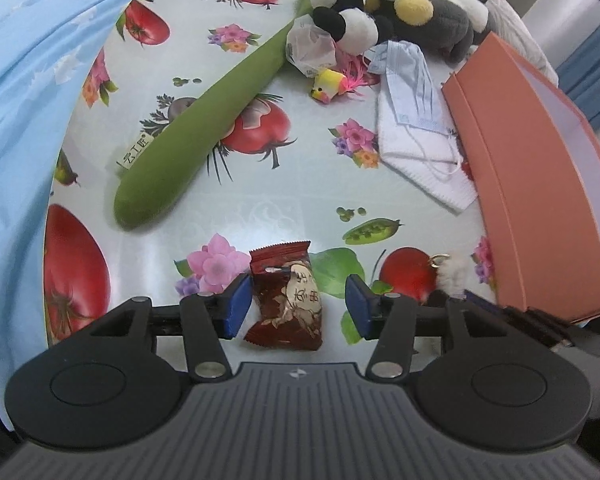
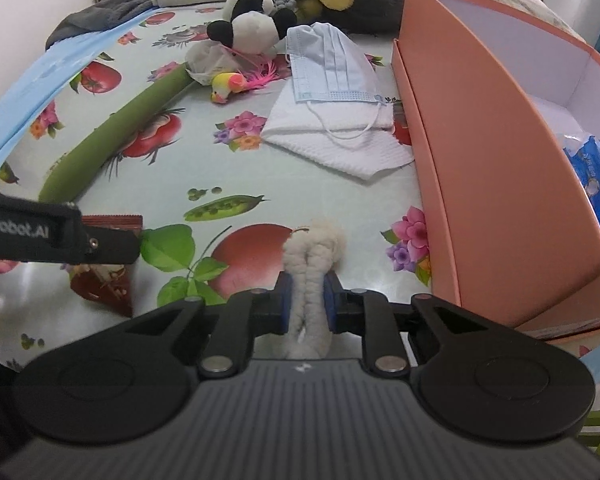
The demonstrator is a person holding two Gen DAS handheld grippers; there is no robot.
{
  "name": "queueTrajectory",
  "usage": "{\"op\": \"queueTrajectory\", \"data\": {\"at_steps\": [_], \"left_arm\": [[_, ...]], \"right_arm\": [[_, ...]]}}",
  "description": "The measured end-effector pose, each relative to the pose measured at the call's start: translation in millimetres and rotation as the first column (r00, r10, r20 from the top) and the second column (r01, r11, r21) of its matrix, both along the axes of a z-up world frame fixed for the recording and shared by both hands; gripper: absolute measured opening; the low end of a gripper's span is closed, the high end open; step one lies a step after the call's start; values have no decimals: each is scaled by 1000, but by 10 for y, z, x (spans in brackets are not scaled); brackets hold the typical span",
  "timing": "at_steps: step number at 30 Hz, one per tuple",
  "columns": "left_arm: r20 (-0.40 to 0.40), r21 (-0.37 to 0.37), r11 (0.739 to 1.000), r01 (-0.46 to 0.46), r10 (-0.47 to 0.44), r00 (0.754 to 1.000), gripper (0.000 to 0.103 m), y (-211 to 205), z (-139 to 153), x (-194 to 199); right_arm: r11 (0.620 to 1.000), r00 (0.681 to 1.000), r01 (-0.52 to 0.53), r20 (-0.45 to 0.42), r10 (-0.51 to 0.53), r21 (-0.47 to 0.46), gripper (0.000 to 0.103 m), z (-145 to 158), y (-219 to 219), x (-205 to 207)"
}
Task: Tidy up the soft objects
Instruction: 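Lift the white ring with the right gripper while the left lifts the brown packet, then carry the ring and brown packet toward the pink box with both grippers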
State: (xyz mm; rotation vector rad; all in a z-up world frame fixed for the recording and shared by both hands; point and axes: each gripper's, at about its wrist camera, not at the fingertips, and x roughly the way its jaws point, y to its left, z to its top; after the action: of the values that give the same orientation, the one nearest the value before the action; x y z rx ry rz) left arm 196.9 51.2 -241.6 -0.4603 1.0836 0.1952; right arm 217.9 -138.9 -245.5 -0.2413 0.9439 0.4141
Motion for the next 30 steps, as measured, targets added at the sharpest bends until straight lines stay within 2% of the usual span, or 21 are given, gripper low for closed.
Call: {"op": "queueTrajectory", "data": {"at_steps": [3, 4, 5, 7, 14, 21, 30], "left_arm": [[-11, 23, 998, 59, -59, 998, 55, -54, -26, 32], [-15, 44, 996, 78, -77, 997, 46, -77, -32, 32], [-22, 70, 993, 92, -91, 996, 43, -96, -38, 30], [-19, 90, 990, 112, -110, 994, 42, -108, -35, 14], [11, 85, 990, 111, -113, 994, 40, -50, 99, -53], [72, 83, 990, 116, -122, 990, 40, -28, 419, -201], [154, 88, 982, 169, -181, 971, 40, -120, 956, -476]], "right_arm": [[1000, 1000, -3, -3, 3, 6, 20, 0, -7, 15], [1000, 1000, -2, -7, 2, 13, 20, -1, -5, 25], [1000, 1000, -3, -13, 3, 26, 20, 1, -12, 37], [999, 1000, -2, -23, 3, 39, 20, 7, -28, 48], [999, 998, 15, -66, -12, 43, 20, 39, -81, 63], [995, 997, 45, -64, -40, 86, 19, 225, -151, -29], [985, 998, 65, 10, -67, 157, 19, 764, -246, -292]]}}
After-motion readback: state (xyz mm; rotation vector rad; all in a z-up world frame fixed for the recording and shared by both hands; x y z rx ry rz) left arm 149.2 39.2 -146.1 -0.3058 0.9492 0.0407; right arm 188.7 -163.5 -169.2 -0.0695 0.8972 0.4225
